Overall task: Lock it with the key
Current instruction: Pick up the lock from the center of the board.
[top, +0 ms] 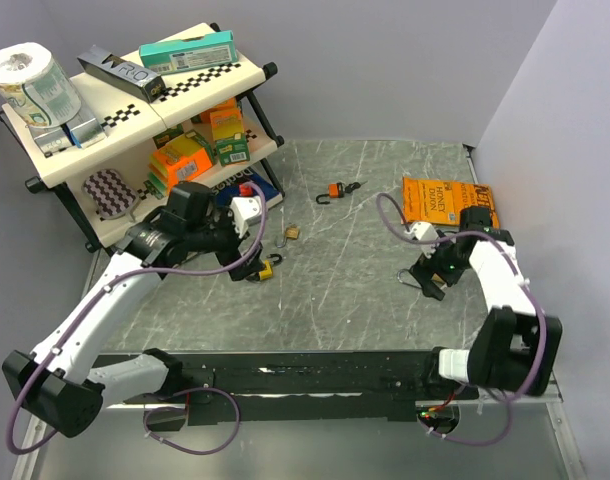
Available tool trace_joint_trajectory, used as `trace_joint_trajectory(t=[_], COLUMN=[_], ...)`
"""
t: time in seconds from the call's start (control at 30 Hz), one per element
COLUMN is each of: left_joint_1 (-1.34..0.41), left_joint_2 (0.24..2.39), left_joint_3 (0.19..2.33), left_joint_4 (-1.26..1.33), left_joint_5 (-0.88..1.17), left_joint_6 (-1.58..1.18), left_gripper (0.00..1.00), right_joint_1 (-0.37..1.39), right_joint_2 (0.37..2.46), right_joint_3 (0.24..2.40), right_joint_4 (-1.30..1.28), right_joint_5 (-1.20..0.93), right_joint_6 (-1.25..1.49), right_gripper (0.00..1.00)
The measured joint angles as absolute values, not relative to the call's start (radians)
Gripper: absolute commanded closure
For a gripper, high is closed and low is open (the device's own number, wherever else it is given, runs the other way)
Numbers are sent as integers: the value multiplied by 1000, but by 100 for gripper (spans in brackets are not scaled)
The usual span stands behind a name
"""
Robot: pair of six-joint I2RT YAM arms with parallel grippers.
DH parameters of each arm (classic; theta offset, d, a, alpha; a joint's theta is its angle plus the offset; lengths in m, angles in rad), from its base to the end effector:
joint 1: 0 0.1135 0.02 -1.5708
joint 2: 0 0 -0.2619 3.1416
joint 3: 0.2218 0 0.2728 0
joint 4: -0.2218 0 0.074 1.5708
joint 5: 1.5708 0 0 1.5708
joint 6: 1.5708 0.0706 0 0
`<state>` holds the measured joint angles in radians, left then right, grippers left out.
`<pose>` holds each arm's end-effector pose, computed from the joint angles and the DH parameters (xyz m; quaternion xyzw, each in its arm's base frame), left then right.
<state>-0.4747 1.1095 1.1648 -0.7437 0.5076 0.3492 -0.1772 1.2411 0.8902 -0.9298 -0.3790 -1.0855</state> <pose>0.2250 -0.1542 0.3364 0.4487 0.7591 -0.2525 0.3983 0.2464 -0.0176 0.1924 -0.4508 0.8613 0.0667 0.2246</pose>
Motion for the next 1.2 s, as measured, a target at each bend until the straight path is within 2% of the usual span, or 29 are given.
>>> trace_joint_trajectory(t=[0.17, 0.6, 1.0, 1.2], left_joint_1=[-495, -529, -545, -545], left_joint_2=[1152, 1180, 1162, 1162], left_joint_3=[1154, 1084, 1050, 1043], left_joint_4=[-741, -720, -677, -650], left_joint_5=[508, 557, 575, 579], left_joint_6=[385, 433, 431, 427], left_gripper=[4, 4, 4, 4], right_joint_1=[-273, -307, -310, -303], right_joint_2=[1382, 1634, 1711, 1747], right_joint_3=[913, 1036, 1066, 1067], right_joint_4=[-900, -808, -789, -789], right_joint_5=[-363, -358, -358, -367], right_joint_6=[-1188, -1309, -1340, -1342], right_gripper=[0, 0, 0, 15])
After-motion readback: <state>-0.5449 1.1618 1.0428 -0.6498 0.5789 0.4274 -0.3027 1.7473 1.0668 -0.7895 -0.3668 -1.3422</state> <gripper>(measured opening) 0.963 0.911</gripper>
